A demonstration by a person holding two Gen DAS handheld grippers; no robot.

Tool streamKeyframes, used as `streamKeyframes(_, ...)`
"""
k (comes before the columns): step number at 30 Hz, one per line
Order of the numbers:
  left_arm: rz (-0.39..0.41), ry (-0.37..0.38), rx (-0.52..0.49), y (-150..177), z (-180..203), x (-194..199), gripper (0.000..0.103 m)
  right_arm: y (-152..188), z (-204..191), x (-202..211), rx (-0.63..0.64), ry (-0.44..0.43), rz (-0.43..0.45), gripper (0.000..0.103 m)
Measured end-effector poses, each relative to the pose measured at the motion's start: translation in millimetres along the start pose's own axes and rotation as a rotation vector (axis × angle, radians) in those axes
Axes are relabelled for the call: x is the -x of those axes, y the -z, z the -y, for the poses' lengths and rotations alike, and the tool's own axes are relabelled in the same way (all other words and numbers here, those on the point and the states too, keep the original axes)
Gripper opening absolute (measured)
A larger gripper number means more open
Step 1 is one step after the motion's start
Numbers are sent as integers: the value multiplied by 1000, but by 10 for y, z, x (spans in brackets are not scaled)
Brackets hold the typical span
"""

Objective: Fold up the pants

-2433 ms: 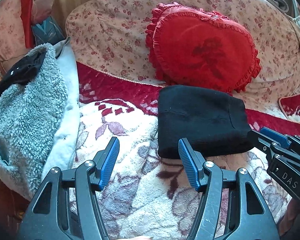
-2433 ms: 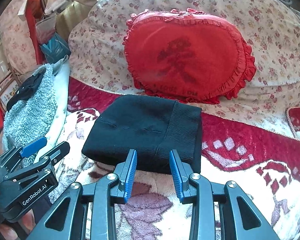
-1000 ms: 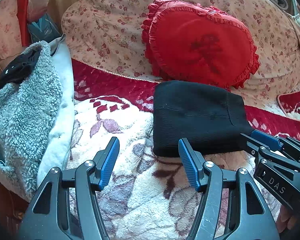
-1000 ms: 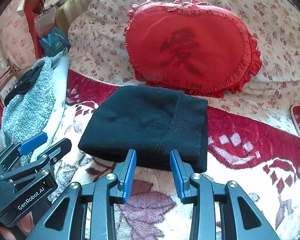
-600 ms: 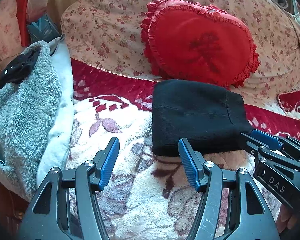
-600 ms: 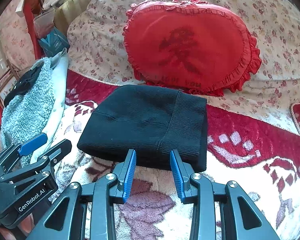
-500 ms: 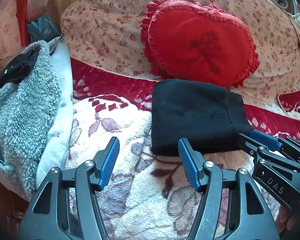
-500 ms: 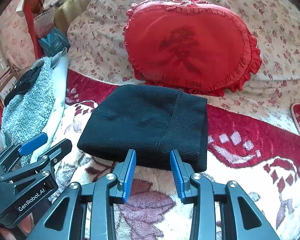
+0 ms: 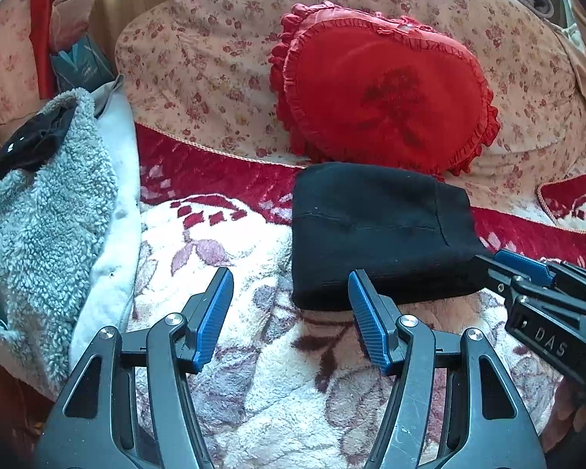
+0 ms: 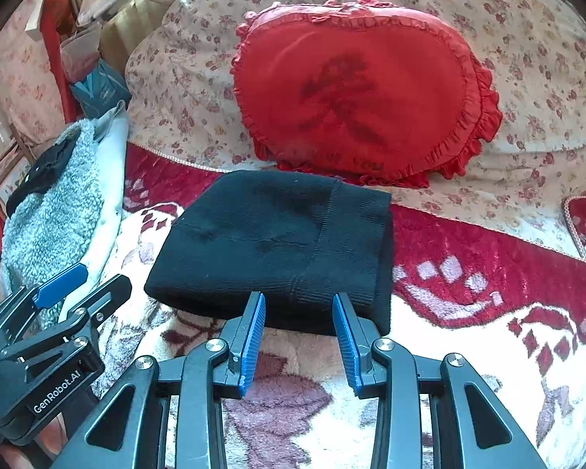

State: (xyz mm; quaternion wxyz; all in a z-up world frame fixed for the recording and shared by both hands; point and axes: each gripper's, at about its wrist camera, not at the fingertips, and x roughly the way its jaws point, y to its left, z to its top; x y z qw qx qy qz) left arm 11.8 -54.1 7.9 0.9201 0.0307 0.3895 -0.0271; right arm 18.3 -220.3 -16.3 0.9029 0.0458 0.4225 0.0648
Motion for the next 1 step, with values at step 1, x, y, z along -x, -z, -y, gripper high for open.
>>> streamKeyframes(1,-1,2,1,-2,-7,-1,61,-2,22,8,-3,3,1,34)
